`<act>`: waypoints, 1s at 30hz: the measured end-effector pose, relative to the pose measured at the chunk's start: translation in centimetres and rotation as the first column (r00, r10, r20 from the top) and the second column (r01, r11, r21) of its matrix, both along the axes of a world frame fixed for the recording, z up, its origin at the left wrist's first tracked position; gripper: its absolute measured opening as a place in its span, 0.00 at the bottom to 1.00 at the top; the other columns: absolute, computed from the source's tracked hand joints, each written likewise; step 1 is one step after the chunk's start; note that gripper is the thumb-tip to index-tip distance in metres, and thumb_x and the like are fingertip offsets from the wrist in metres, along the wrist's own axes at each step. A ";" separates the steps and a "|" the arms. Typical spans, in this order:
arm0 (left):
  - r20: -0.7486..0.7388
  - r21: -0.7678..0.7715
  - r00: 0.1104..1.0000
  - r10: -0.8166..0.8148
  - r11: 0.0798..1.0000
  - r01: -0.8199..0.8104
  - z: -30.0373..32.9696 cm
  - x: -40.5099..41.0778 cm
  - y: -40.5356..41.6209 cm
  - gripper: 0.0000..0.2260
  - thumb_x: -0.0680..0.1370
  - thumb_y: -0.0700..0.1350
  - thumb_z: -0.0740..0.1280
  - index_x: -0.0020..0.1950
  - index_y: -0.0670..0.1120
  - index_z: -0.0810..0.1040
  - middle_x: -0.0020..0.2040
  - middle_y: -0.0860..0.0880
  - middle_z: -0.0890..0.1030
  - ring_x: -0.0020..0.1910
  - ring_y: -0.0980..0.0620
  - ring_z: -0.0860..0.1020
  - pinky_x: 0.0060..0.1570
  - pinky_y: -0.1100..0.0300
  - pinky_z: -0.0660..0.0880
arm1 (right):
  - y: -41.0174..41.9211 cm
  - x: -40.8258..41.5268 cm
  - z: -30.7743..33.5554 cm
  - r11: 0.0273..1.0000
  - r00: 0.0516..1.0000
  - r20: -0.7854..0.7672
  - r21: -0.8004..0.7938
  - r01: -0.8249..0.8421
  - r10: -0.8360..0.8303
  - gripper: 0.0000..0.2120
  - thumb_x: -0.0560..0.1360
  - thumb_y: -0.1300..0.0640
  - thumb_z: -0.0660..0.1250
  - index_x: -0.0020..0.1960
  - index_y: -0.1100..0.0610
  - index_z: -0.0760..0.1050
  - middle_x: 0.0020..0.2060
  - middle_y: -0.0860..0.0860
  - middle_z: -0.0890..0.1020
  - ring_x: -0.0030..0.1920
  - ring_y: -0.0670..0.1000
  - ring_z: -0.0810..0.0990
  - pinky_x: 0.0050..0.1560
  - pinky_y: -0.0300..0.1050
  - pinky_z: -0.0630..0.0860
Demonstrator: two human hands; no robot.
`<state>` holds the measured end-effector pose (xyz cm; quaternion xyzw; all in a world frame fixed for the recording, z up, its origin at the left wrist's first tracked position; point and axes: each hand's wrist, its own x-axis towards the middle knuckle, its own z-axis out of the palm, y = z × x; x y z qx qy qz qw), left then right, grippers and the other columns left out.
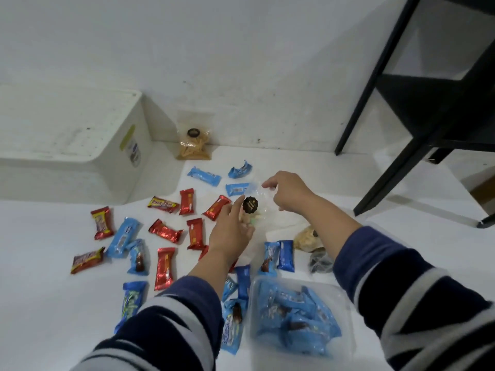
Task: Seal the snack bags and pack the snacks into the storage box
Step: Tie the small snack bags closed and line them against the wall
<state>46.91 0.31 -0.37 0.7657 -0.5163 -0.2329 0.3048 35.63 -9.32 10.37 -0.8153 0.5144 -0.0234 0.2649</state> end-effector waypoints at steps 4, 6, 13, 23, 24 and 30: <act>-0.027 0.021 0.999 0.034 0.999 -0.033 -1.0 0.4 1.7 0.36 0.75 0.50 0.70 0.77 0.53 0.53 0.73 0.47 0.61 0.65 0.48 0.72 0.59 0.57 0.72 | 0.3 0.8 -1.2 1.000 0.996 0.085 -0.017 0.012 -0.010 0.22 0.70 0.75 0.58 0.56 0.57 0.79 0.54 0.55 0.80 0.46 0.50 0.74 0.35 0.35 0.71; 0.004 0.025 1.000 0.020 0.999 -0.020 -1.0 0.7 1.7 0.38 0.74 0.52 0.71 0.77 0.52 0.53 0.74 0.47 0.60 0.66 0.48 0.71 0.59 0.56 0.72 | 0.0 0.7 -2.0 0.994 0.978 0.180 0.015 0.107 -0.108 0.15 0.70 0.73 0.61 0.48 0.55 0.74 0.48 0.56 0.80 0.45 0.55 0.77 0.33 0.40 0.74; -0.055 0.065 0.994 -0.098 0.993 0.101 -0.3 1.6 0.1 0.41 0.73 0.49 0.72 0.78 0.57 0.50 0.73 0.47 0.61 0.64 0.49 0.72 0.61 0.55 0.74 | -1.1 -0.5 -3.2 0.974 0.948 0.228 0.095 0.208 -0.224 0.11 0.72 0.68 0.68 0.53 0.60 0.80 0.39 0.51 0.80 0.39 0.50 0.77 0.44 0.44 0.78; 0.023 0.054 0.999 -0.034 0.998 0.033 -1.3 1.2 0.2 0.37 0.73 0.52 0.71 0.77 0.57 0.54 0.72 0.47 0.63 0.64 0.49 0.72 0.60 0.55 0.74 | -1.9 -0.5 -3.5 0.972 0.974 0.050 0.097 0.214 -0.220 0.17 0.73 0.70 0.64 0.56 0.56 0.82 0.52 0.56 0.82 0.44 0.51 0.75 0.41 0.38 0.71; 0.012 0.053 0.999 -0.039 0.998 0.038 -1.5 1.2 0.3 0.38 0.73 0.51 0.72 0.77 0.58 0.54 0.72 0.47 0.63 0.64 0.49 0.72 0.60 0.55 0.74 | -1.9 -0.4 -3.4 0.973 0.976 0.042 0.091 0.211 -0.215 0.17 0.73 0.70 0.63 0.56 0.57 0.83 0.49 0.55 0.82 0.44 0.51 0.76 0.43 0.38 0.72; -0.001 0.031 1.000 -0.019 0.999 0.019 -2.0 1.4 0.5 0.38 0.72 0.46 0.74 0.76 0.59 0.56 0.71 0.48 0.64 0.61 0.50 0.73 0.55 0.56 0.74 | -1.8 -0.3 -3.7 0.973 0.974 0.034 0.066 0.222 -0.225 0.16 0.73 0.70 0.63 0.53 0.57 0.84 0.50 0.54 0.83 0.50 0.53 0.80 0.52 0.42 0.78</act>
